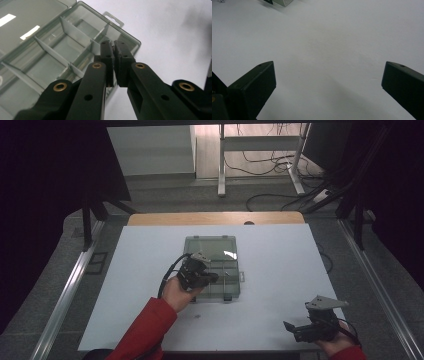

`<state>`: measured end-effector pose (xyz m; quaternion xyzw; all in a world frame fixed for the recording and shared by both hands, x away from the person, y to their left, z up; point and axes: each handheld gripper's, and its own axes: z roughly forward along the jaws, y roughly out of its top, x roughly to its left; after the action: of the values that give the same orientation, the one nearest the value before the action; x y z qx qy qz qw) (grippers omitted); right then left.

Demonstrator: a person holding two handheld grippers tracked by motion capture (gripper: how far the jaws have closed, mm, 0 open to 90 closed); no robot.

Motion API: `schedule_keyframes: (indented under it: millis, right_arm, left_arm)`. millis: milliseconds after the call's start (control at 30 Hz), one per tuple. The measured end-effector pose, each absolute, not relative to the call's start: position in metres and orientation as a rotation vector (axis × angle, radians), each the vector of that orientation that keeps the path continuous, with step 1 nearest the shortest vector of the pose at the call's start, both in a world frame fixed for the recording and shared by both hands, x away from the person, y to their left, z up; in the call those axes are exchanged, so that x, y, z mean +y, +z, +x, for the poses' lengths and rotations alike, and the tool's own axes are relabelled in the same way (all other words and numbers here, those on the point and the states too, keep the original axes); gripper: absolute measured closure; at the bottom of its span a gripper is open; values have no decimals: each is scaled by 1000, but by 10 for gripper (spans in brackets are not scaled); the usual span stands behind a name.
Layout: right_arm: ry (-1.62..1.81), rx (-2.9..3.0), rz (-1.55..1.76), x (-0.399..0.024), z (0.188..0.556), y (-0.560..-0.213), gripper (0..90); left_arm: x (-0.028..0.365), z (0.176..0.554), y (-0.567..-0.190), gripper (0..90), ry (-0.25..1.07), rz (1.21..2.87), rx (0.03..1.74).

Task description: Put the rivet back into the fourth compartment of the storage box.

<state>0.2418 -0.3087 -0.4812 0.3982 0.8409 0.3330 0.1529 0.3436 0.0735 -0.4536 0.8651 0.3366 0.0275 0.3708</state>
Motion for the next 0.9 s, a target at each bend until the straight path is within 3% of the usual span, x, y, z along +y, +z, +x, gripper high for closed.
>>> schedule_keyframes:
  millis: [900]
  right_arm:
    - [947,2428,1139,-308,242,-482,0]
  left_arm:
    - [36,390,-475,859,97,2250,924]
